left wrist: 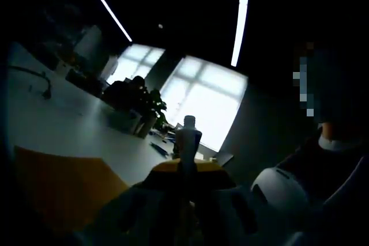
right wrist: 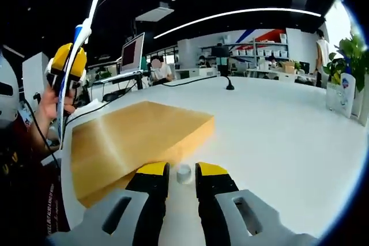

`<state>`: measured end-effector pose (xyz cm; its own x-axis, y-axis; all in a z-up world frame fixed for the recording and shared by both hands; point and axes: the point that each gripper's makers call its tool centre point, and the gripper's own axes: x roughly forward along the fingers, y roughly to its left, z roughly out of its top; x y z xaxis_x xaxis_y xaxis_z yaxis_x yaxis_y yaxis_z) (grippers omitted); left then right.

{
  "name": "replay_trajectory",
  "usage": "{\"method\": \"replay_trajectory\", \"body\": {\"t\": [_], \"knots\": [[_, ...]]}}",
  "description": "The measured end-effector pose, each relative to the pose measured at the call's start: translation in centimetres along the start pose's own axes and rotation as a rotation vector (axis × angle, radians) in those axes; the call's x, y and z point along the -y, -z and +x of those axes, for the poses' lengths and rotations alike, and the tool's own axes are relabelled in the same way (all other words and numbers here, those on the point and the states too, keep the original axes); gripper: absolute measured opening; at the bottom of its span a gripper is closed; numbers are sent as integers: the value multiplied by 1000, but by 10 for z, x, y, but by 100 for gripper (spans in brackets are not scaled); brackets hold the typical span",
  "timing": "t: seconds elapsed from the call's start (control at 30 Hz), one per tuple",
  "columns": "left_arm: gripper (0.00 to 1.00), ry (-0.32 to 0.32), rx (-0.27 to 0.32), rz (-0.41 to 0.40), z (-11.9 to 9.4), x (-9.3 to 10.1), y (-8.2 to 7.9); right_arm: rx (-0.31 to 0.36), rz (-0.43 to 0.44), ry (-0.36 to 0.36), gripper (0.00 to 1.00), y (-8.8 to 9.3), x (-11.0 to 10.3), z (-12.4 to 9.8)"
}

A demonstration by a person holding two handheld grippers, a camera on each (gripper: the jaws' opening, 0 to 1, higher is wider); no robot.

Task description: Pick up the toothpaste unscrew the cap squeeze it onto the small board screw the cap back on and return it to the table

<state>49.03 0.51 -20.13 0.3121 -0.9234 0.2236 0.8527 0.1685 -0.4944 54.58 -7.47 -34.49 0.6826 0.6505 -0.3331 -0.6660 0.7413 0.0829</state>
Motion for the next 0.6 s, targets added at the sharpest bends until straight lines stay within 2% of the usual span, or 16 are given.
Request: {"method": "replay_trajectory", "body": {"t": [0.3, 0.5, 0.6], "knots": [[5, -1, 1, 3, 0, 1, -2, 24, -30, 24, 18, -13, 6, -9], [5, -5, 1, 5, 1, 3, -2, 94, -23, 39, 18, -37, 13, -25], [5, -8, 3, 8, 1, 4, -4, 128, -20, 22, 19, -50, 10, -29]]}}
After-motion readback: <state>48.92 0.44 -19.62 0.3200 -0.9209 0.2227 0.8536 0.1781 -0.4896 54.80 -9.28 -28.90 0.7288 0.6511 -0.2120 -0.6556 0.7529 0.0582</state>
